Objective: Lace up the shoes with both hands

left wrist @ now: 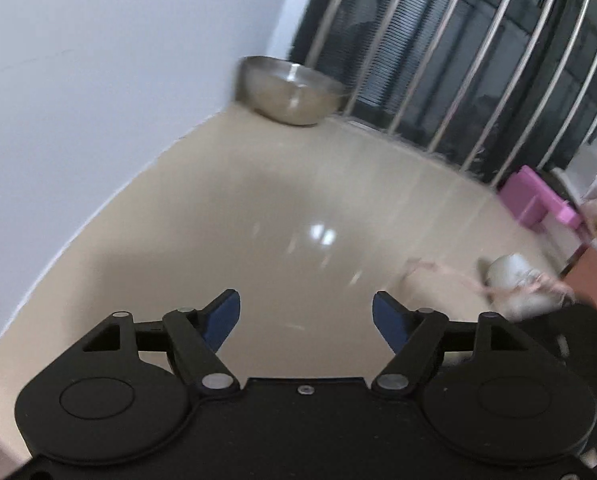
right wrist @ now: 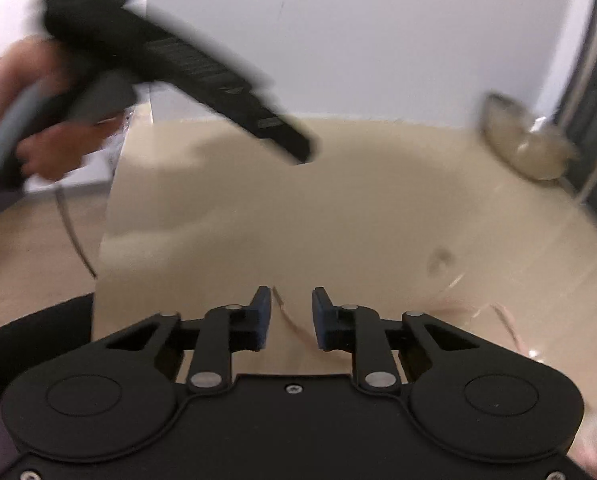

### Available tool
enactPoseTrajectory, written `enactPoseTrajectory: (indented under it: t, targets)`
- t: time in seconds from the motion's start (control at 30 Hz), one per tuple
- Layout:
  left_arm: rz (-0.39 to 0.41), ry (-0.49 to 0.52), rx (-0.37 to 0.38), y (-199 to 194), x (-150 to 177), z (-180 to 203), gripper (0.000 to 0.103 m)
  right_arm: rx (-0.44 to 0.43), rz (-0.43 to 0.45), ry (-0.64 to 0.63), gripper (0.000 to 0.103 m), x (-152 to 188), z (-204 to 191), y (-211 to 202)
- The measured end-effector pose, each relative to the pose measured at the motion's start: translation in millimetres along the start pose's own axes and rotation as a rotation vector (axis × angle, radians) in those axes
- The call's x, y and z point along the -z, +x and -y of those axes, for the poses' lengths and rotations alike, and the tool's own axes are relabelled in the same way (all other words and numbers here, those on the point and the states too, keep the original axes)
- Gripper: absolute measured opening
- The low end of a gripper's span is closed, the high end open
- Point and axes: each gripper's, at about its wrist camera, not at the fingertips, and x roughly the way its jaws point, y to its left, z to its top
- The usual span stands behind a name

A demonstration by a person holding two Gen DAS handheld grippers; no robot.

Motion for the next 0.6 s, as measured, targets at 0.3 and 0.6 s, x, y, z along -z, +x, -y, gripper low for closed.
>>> enactPoseTrajectory:
  t: [0.3, 0.6]
  targets:
    - [0.121, 0.049, 0.035, -35, 27, 7, 0.076, -0.130, 0.007, 0.236, 0.000, 2, 15, 6]
    - [0.353, 0.349, 0.091, -51, 57, 96, 0.079, -0.237, 0.450, 0.752, 0.000, 50, 8, -76]
